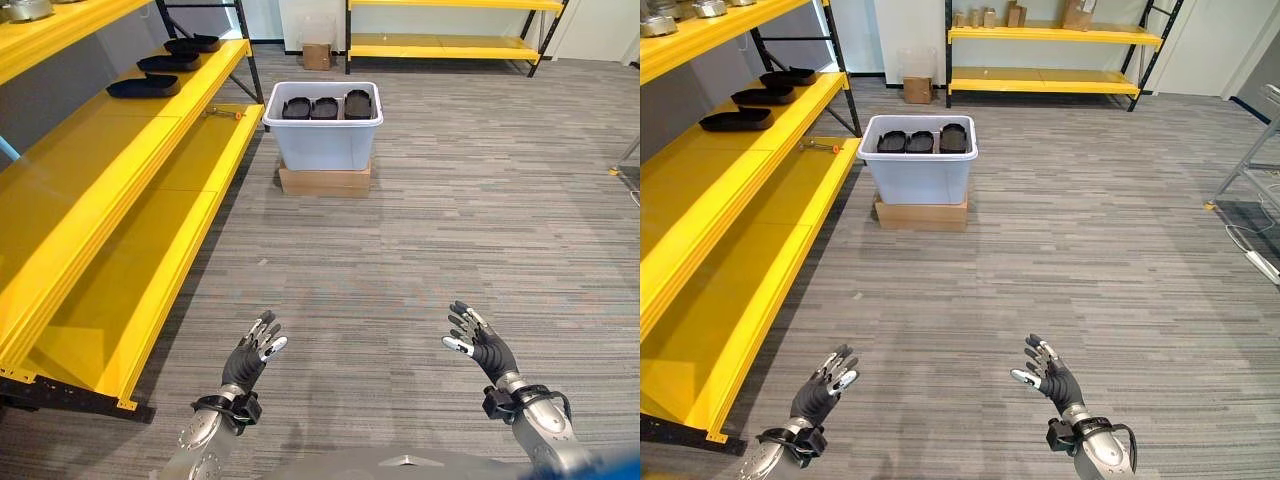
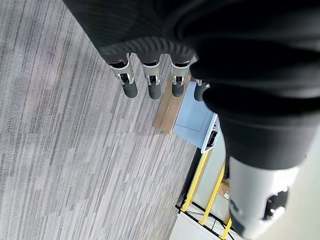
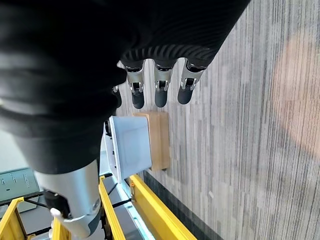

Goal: Move parts from the plastic box to the shelf.

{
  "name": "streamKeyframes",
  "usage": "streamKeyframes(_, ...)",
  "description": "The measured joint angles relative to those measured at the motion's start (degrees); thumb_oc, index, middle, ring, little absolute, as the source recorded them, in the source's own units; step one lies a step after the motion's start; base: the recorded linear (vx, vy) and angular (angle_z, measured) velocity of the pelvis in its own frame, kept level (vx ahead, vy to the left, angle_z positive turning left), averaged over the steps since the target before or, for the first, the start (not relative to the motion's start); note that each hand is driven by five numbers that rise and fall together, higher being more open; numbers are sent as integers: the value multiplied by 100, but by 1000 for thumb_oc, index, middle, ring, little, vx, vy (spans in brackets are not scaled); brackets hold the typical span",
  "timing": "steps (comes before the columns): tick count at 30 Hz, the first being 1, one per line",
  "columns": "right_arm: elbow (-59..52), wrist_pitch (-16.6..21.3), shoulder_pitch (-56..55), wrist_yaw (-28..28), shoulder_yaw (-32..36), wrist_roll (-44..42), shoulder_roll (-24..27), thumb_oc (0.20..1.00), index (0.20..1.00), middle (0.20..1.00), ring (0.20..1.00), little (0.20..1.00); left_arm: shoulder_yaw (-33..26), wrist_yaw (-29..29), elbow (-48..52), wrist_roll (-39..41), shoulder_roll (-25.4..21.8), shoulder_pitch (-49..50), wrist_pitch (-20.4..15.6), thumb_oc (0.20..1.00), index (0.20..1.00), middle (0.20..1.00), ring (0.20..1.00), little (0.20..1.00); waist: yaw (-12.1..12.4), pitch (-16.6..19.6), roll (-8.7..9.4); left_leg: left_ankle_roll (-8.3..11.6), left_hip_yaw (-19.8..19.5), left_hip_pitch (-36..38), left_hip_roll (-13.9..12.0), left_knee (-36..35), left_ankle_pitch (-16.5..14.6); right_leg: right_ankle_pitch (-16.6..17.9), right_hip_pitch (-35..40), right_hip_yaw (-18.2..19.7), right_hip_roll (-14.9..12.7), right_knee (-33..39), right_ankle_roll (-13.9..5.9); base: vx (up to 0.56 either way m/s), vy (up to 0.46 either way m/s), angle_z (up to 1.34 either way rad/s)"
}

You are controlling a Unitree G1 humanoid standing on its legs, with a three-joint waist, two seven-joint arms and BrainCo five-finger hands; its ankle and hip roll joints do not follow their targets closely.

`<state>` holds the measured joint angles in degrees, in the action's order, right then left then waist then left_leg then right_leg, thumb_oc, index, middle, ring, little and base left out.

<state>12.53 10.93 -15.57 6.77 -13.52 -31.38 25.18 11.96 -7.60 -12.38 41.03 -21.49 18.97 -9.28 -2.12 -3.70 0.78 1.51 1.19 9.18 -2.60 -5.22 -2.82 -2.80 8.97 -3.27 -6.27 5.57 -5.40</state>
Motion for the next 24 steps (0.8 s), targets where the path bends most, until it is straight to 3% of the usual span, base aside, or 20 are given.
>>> streamKeyframes(24, 0, -13, -62, 4, 6, 1, 1, 1000, 1000, 1000, 1000, 1000, 15, 0, 39, -236, 39, 54, 1, 1000, 1000, 1000, 1000, 1000, -1, 73, -89, -4, -1, 2, -24, -1, 23, 18, -18, 2, 25, 0, 15, 0, 0, 0)
